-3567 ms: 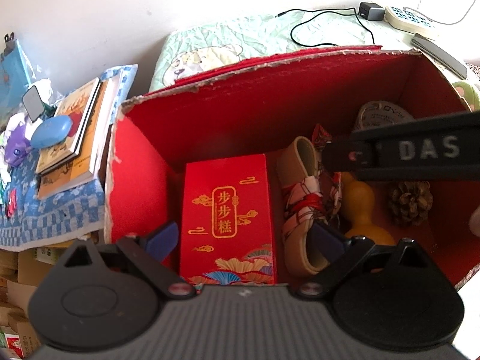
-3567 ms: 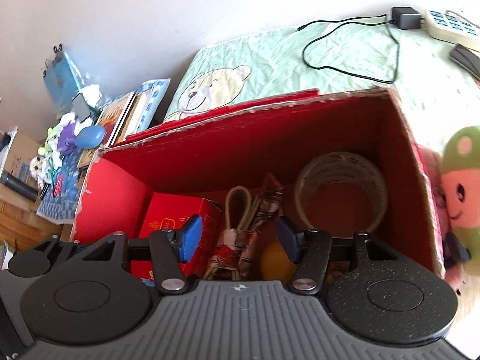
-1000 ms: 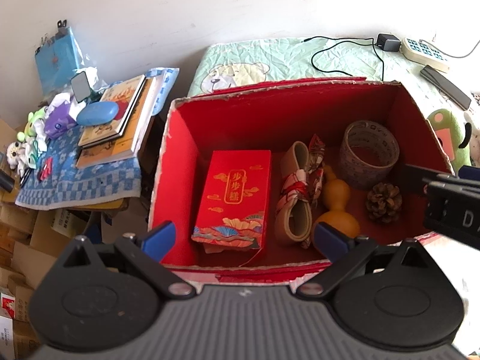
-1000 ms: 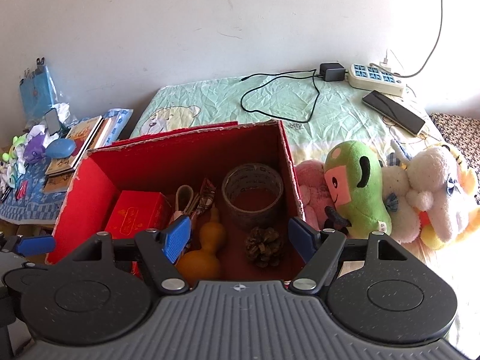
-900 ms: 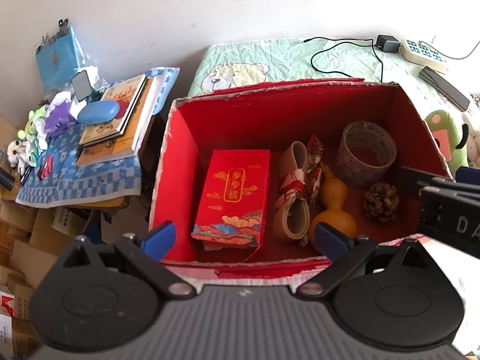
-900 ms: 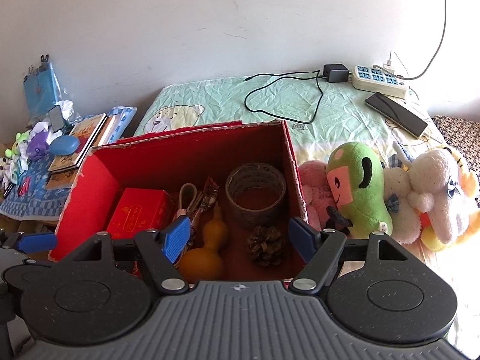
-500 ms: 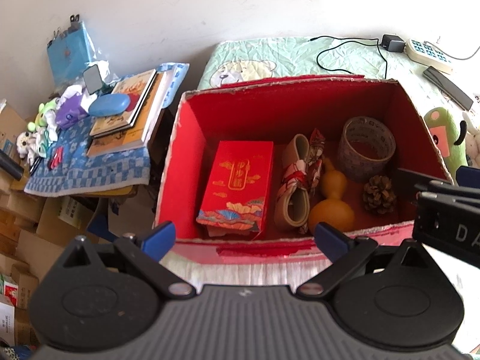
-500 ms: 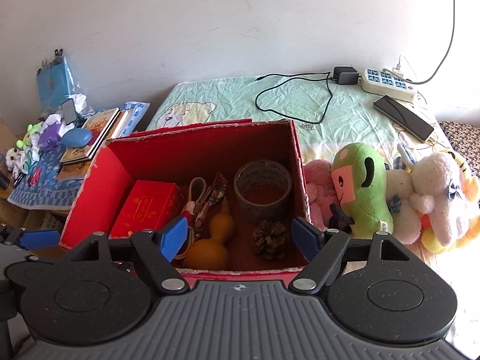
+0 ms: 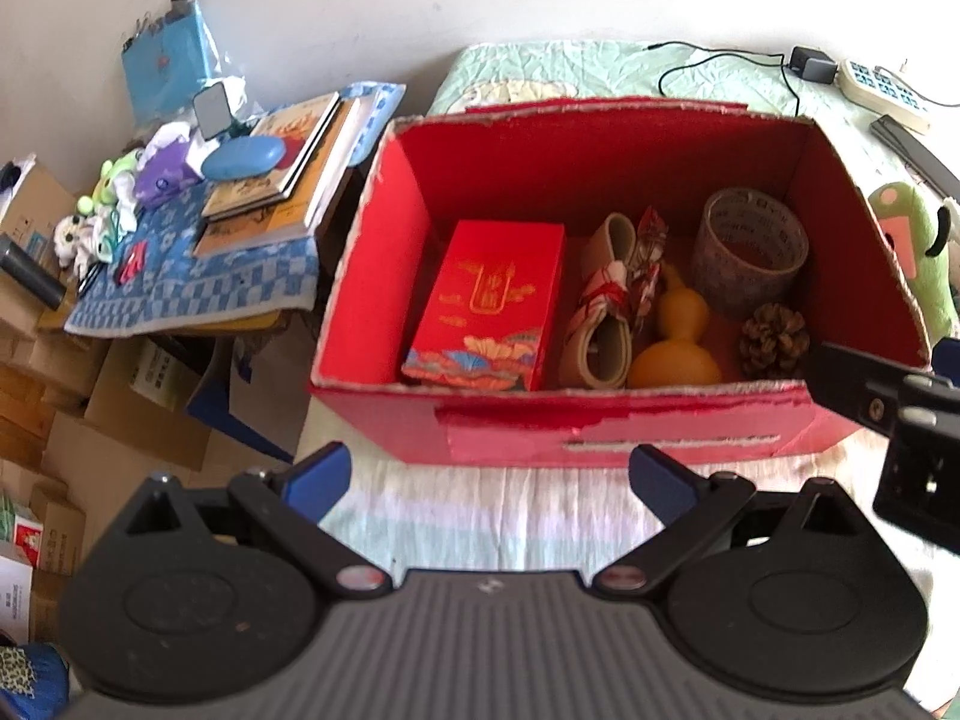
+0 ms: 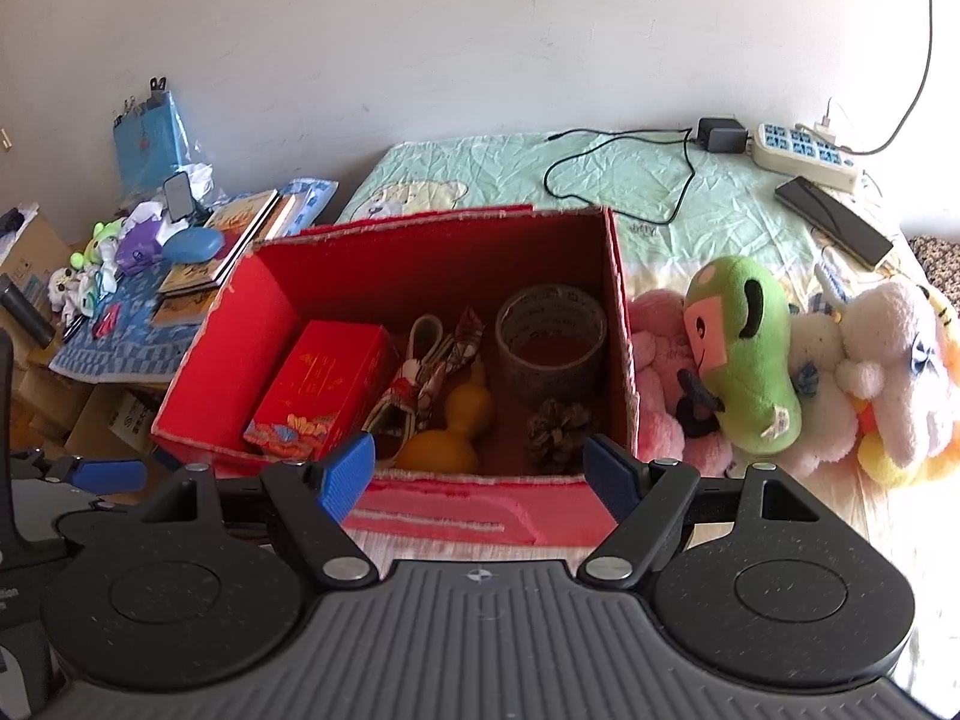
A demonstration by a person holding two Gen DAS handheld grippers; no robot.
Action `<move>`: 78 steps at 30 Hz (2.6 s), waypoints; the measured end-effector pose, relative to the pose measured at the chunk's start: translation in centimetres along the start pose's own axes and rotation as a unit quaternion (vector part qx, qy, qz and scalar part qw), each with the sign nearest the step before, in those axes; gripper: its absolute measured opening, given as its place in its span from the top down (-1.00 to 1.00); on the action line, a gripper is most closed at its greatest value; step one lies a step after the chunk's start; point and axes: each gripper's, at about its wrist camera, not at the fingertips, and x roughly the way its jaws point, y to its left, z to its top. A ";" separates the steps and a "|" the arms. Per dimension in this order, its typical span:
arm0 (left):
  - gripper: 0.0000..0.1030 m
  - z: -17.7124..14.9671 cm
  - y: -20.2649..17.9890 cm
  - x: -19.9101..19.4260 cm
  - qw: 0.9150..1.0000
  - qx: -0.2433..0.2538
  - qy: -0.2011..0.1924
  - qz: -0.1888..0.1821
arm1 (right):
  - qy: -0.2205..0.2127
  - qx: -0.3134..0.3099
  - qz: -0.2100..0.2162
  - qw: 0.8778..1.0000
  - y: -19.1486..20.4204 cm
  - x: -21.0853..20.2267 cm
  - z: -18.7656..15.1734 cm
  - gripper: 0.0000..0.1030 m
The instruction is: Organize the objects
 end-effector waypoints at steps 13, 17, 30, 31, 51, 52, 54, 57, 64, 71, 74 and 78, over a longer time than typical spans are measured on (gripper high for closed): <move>-0.93 -2.0 -1.5 1.0 1.000 0.003 0.026 0.008 | 0.027 -0.007 0.003 1.000 -1.1 0.1 -1.8 -0.53; -0.93 -2.4 -1.9 1.3 0.999 0.007 0.040 0.010 | 0.040 0.004 0.001 0.999 -1.6 0.4 -2.2 -0.53; -0.93 -3.6 -2.1 1.0 0.998 0.006 0.056 0.022 | 0.060 0.028 0.013 0.998 -2.4 0.3 -3.3 -0.53; -0.93 -3.6 -2.1 0.8 0.998 0.005 0.054 0.022 | 0.060 0.028 0.016 0.998 -2.4 0.3 -3.3 -0.53; -0.93 2.5 1.1 -1.1 0.999 0.022 -0.026 -0.002 | -0.008 0.043 -0.009 0.999 -0.3 -0.7 1.2 -0.53; -0.93 2.8 1.2 -1.0 0.999 0.023 -0.029 -0.004 | -0.010 0.042 -0.014 0.999 -0.1 -0.5 1.4 -0.53; -0.93 3.3 1.4 -0.7 0.999 0.027 -0.037 -0.006 | -0.016 0.040 -0.021 0.999 0.1 -0.2 1.6 -0.53; -0.93 4.1 1.4 -0.1 0.998 0.031 -0.045 -0.010 | -0.024 0.039 -0.037 0.998 0.3 0.5 2.1 -0.53; -0.94 5.2 1.5 1.9 0.998 0.039 -0.054 -0.024 | -0.028 0.055 -0.071 0.996 0.2 2.4 2.7 -0.53; -0.94 5.7 1.7 3.5 0.997 0.040 -0.048 -0.035 | -0.022 0.055 -0.080 0.995 0.5 3.7 3.0 -0.51; -0.94 5.8 1.9 4.2 0.997 0.041 -0.043 -0.042 | -0.019 0.051 -0.080 0.995 0.8 4.2 3.0 -0.50; -0.94 5.9 2.2 4.8 0.997 0.039 -0.041 -0.050 | -0.019 0.049 -0.072 0.996 1.2 4.7 3.3 -0.49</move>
